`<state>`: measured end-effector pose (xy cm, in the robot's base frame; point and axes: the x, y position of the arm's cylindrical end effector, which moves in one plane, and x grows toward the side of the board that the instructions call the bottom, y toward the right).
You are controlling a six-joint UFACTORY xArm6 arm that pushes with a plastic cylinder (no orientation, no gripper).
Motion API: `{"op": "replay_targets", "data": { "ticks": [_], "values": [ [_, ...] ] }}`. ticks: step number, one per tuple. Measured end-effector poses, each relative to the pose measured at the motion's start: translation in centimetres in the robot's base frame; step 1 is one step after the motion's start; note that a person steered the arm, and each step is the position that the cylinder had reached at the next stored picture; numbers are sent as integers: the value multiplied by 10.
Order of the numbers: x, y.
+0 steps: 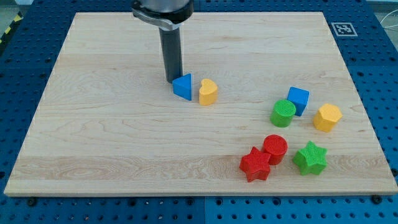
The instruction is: Move the blue cube closer to yellow heart
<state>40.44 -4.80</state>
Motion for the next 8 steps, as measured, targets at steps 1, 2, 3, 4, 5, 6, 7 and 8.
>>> {"op": "replay_targets", "data": {
  "ticks": [1, 2, 3, 4, 5, 6, 7, 8],
  "values": [
    [2, 3],
    [15, 5],
    [15, 5],
    [12, -28],
    [-5, -73],
    [-44, -59],
    [-45, 6],
    [-25, 88]
  ]
}}
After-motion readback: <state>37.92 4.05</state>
